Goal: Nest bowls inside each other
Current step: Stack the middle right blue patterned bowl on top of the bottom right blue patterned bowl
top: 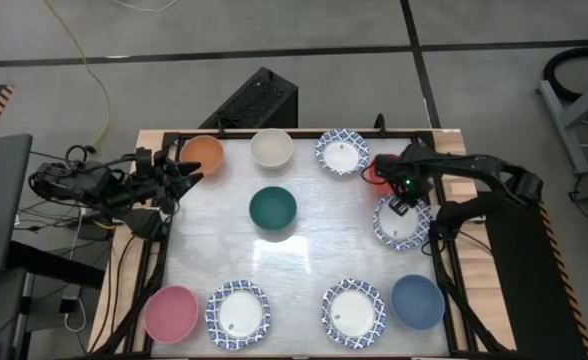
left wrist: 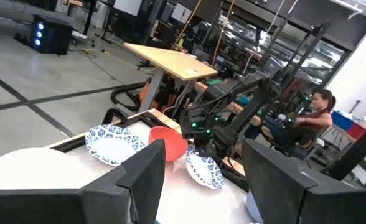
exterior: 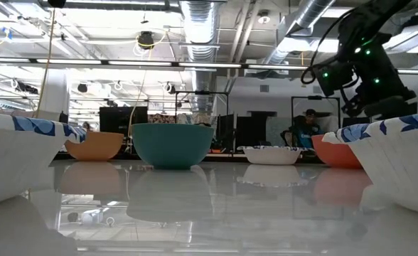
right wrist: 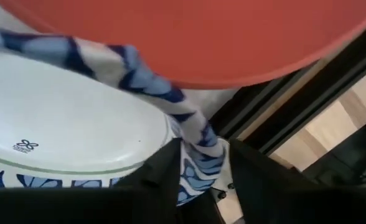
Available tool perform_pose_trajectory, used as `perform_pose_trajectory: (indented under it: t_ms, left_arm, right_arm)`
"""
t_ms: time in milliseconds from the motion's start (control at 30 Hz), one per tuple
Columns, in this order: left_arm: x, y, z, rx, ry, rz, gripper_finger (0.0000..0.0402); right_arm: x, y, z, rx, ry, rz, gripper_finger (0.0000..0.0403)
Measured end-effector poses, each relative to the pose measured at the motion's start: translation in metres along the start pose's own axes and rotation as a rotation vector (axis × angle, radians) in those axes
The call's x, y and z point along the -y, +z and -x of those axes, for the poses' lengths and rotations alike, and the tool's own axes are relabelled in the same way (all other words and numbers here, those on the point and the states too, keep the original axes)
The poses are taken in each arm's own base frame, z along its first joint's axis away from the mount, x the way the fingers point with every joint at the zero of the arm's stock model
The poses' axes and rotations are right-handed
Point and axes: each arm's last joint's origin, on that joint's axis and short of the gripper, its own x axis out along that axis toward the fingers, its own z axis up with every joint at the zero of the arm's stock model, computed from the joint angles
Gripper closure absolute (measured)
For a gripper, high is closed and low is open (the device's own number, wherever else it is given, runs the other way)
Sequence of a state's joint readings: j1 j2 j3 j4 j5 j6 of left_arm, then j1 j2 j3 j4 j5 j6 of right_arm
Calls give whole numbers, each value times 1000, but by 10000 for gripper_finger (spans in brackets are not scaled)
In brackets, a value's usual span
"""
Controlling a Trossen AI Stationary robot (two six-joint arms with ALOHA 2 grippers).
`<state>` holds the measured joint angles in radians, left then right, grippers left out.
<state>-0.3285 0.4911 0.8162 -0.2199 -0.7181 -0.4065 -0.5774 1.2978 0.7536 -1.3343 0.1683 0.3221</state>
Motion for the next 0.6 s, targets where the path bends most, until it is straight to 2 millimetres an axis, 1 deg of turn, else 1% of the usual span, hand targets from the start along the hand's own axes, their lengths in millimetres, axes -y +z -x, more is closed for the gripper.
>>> perform_pose_trajectory:
  t_ms: [167,233,400,600]
  left_arm:
    - [0,0,0,0,0,-2,201]
    - [0,0,0,0,0,-3,201]
    - [0,0,0,4,10,-5,201]
    - [-1,-1,0,5,36,-14,201]
  right_arm:
    - [-2,0,0,-26,44,21,365]
    - [-2,-2,0,-42,60,22,389]
    - [-5,-9,5,-69,63,53,388]
    - [-19,-10,32,-10,133,137,396]
